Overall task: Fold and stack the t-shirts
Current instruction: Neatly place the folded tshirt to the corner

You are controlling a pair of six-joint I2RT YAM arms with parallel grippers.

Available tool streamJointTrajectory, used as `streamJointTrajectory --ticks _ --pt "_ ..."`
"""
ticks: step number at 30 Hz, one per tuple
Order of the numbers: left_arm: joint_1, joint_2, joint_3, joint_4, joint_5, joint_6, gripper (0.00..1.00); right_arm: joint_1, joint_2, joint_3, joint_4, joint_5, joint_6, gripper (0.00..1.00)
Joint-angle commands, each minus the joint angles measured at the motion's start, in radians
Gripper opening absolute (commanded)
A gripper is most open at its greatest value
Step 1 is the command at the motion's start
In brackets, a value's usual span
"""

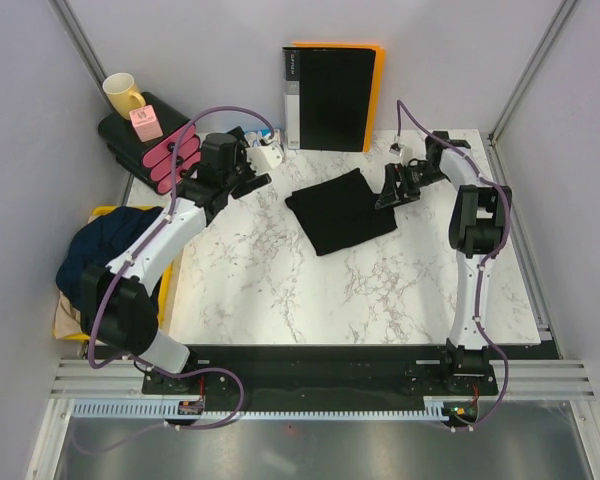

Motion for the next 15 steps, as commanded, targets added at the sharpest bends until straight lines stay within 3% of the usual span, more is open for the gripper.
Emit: streamJointTrajectory --ticks 1,9,12,13,15 --pt "-0.009 0.008 0.042 0.017 -0.001 0.042 0.99 0.005 0.06 0.02 -0.06 -0.074 -0.02 0.87" --pt "-0.011 0.02 0.042 0.019 0.0 0.047 0.99 0.019 0.077 0.015 -0.064 -0.073 -0.021 0.84" --pt "-0.011 0.031 0.049 0.02 0.002 0.05 0.99 0.03 0.078 0.009 -0.063 -0.046 -0.021 0.72" --pt "-0.014 0.034 0.052 0.023 0.002 0.048 0.99 0.03 0.081 0.008 -0.063 -0.027 -0.023 0.6" --pt "-0.012 0.039 0.058 0.027 0.003 0.047 0.99 0.06 0.083 0.002 -0.061 -0.008 -0.026 0.47"
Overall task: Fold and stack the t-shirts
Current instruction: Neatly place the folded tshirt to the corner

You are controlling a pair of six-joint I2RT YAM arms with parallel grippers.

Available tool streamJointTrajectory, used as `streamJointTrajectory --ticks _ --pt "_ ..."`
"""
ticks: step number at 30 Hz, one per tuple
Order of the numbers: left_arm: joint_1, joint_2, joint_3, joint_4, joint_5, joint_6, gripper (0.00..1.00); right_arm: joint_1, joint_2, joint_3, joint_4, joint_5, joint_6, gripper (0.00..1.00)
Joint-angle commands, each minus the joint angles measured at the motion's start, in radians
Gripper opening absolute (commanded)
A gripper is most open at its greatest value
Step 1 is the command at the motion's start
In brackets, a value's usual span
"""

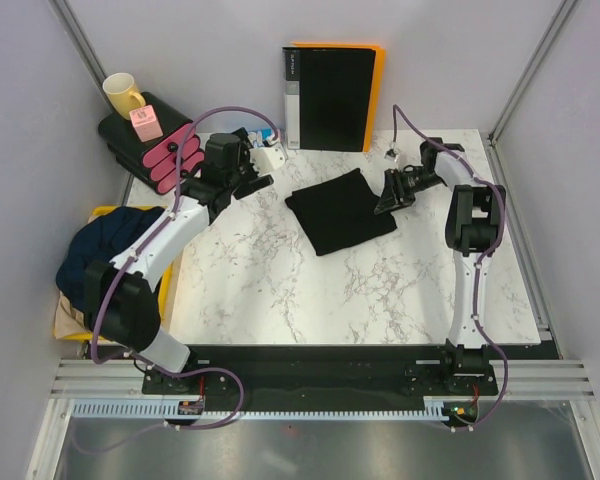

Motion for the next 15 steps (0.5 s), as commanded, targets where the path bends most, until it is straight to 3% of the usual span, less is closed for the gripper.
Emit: streamJointTrajectory --ticks 1,3,4,6,15 --pt "-0.005 0.018 0.05 0.026 0.003 0.033 0.99 0.047 0.039 -0.01 -0.016 0.075 -0.02 0.38" --pt "-0.005 0.018 0.05 0.029 0.006 0.033 0.99 0.055 0.041 -0.01 -0.01 0.093 -0.02 0.27" --pt "-0.005 0.016 0.049 0.029 0.009 0.037 0.99 0.058 0.039 -0.01 -0.006 0.104 -0.015 0.14" --pt "-0.005 0.015 0.046 0.029 0.012 0.036 0.99 0.062 0.038 -0.005 0.016 0.145 -0.003 0.0" --pt "-0.004 -0.024 -0.02 0.066 0.026 0.077 0.99 0.035 -0.07 -0.031 0.189 0.464 0.12 0.0"
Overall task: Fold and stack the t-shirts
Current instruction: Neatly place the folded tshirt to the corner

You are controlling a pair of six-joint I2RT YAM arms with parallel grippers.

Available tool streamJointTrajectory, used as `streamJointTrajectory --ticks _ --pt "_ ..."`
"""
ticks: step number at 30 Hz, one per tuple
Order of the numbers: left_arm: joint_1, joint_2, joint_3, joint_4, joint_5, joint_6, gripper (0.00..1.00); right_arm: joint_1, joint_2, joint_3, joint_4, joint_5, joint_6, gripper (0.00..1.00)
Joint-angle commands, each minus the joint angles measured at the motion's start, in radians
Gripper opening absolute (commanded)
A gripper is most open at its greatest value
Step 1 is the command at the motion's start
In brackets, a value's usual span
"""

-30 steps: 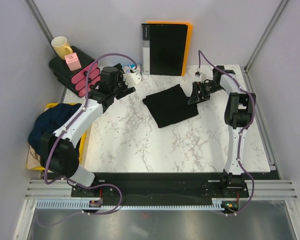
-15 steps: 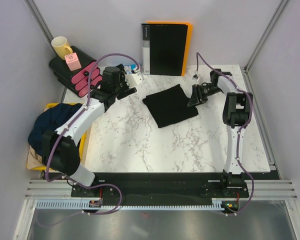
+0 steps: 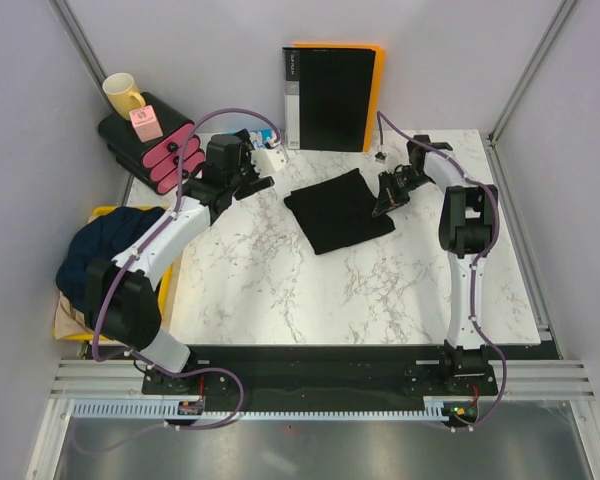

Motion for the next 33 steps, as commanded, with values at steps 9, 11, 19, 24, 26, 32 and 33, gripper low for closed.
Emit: streamJointTrajectory --ticks 9,11,19,24,26,32,33 --pt "-0.004 -0.045 -0.034 0.057 0.029 0.075 0.99 -0.102 -0.112 -0.045 0.265 0.606 0.091 0.0" --pt "-0.004 -0.047 -0.032 0.057 0.03 0.078 0.99 -0.123 -0.114 -0.045 0.278 0.66 0.088 0.0" --pt "-0.021 -0.039 -0.023 0.055 0.018 0.087 0.99 -0.207 -0.109 -0.06 0.353 0.798 0.047 0.0" --pt "-0.031 -0.03 -0.018 0.054 0.013 0.089 0.99 -0.22 -0.092 -0.037 0.403 0.939 -0.015 0.0" --pt "-0.034 -0.028 -0.015 0.052 0.012 0.092 0.99 -0.23 -0.083 -0.01 0.417 0.979 -0.021 0.0" --pt "-0.035 -0.03 -0.018 0.048 0.002 0.09 0.99 -0.26 -0.081 -0.003 0.478 1.075 -0.048 0.0" --pt "-0.035 -0.033 -0.018 0.048 0.002 0.089 0.99 -0.261 -0.08 0.003 0.482 1.086 -0.056 0.0"
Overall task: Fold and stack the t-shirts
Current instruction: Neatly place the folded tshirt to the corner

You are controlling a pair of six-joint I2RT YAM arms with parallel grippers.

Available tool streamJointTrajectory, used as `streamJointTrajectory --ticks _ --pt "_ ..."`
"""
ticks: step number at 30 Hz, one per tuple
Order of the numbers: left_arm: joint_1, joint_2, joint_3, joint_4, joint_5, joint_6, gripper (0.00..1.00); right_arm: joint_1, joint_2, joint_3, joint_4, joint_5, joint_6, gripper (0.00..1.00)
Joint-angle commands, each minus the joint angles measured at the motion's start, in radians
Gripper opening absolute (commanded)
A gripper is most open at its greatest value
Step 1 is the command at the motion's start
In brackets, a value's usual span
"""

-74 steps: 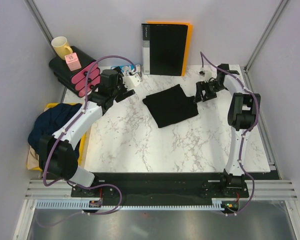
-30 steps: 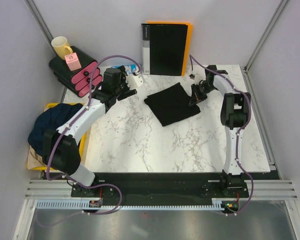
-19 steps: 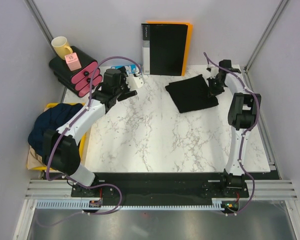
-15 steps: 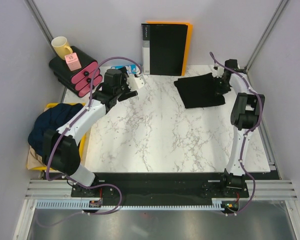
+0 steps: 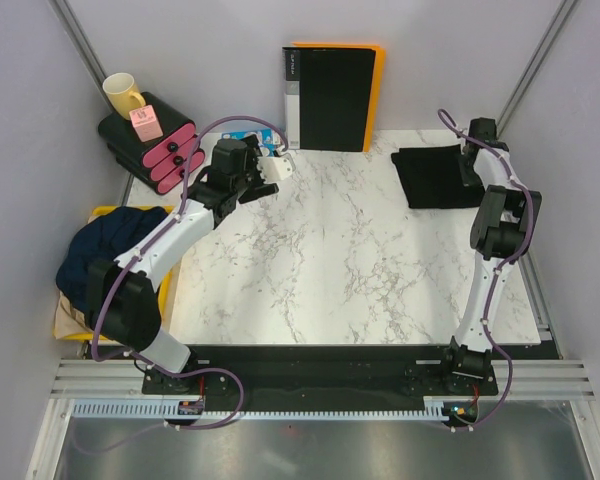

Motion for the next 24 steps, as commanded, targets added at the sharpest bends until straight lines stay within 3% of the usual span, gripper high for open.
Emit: streamJointTrajectory --ticks 1,19,23,24 --pt "-0.006 -0.028 0.015 0.029 -0.016 0.026 0.99 -0.024 0.008 0.043 0.074 0.145 -0.042 0.0" --pt "-0.026 -0.048 0.01 0.006 -0.048 0.006 0.99 -0.07 0.002 -0.052 0.16 0.242 -0.096 0.0" --pt "-0.032 -0.051 0.01 0.006 -0.056 0.0 0.99 -0.073 -0.009 -0.066 0.168 0.232 -0.099 0.69" --pt "-0.032 -0.051 0.009 0.006 -0.058 -0.001 0.99 -0.073 -0.016 -0.078 0.174 0.23 -0.094 0.74"
